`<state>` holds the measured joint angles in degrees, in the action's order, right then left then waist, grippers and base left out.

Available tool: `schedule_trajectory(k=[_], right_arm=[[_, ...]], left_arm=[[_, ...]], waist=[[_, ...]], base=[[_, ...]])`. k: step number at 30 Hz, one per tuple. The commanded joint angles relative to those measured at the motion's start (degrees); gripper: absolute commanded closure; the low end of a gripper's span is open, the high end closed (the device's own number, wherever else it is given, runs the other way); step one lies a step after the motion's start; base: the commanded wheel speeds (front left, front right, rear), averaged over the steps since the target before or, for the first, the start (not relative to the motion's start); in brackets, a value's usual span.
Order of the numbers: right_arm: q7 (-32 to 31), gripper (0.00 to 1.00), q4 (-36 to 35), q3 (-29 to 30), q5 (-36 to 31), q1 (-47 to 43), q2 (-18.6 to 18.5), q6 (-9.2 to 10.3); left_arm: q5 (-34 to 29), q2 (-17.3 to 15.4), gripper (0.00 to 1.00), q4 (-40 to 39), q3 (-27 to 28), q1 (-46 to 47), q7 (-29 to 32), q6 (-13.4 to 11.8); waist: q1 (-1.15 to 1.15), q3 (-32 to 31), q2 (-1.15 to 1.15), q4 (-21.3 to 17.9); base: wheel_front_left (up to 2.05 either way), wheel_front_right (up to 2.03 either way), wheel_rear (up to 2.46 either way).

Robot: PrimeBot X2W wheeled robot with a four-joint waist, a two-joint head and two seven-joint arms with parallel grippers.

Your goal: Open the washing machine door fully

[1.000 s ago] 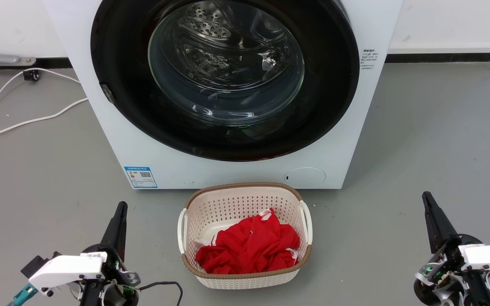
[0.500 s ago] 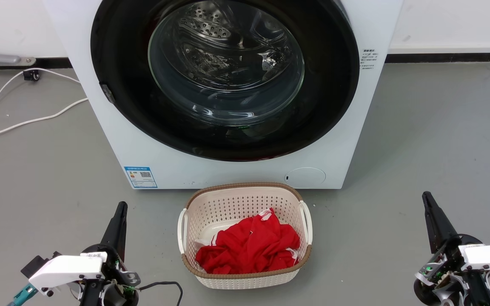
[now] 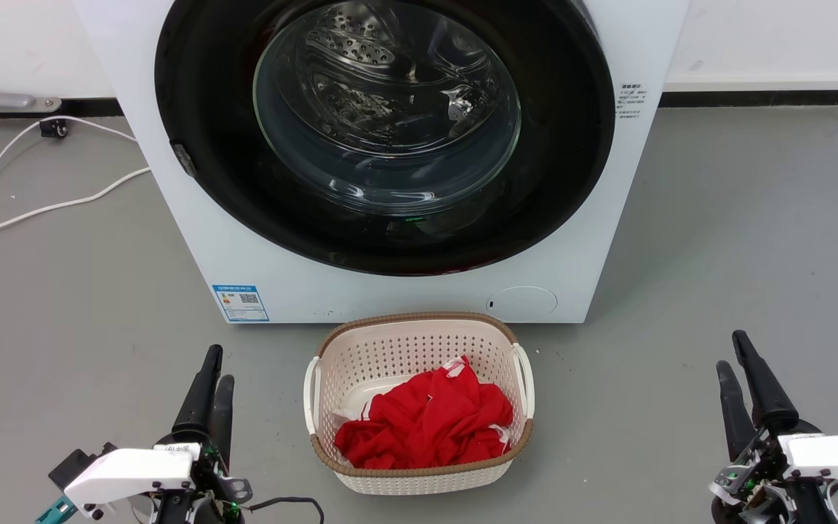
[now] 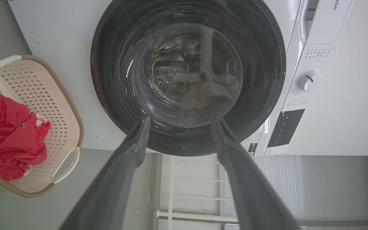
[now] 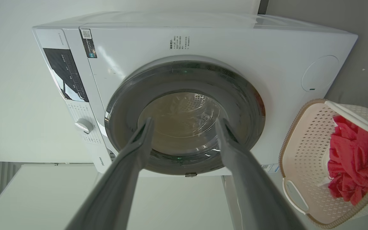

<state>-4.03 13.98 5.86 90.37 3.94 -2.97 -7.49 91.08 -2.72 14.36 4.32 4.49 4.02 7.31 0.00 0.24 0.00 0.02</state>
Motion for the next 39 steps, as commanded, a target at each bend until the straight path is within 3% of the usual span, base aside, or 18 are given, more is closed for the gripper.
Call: schedule_trajectory(k=[1, 9, 23, 39], right_arm=[[0.6, 0.0, -1.65, -0.24, -1.36, 0.54, -0.01, 0.0], [2.43, 0.0, -3.64, -0.97, -7.93, 0.32, 0.0, 0.0], [5.73, 0.0, -8.45, -3.43, -32.25, 0.13, 0.02, 0.0], [8.94, 0.0, -10.98, -3.43, -51.42, -2.25, 0.04, 0.0]], left_arm=[[-0.75, -0.15, 0.0, -1.51, -0.3, 1.17, -0.64, 0.05], [-6.19, -0.16, 0.0, -3.25, -0.47, 1.32, -2.47, 0.06], [-25.94, -0.17, 0.0, -8.71, -1.89, 1.38, -5.76, -0.38], [-44.42, -0.19, 0.0, -9.02, -5.74, 1.12, -8.98, -2.07]], waist=[[0.0, 0.01, 0.0, 0.03], [0.0, 0.08, 0.0, 0.15], [0.0, 0.14, 0.0, 0.43], [0.0, -0.13, 0.0, 0.38]], base=[[0.0, 0.0, 0.0], [0.0, 0.0, 0.0], [0.0, 0.0, 0.0], [0.0, 0.0, 0.0]])
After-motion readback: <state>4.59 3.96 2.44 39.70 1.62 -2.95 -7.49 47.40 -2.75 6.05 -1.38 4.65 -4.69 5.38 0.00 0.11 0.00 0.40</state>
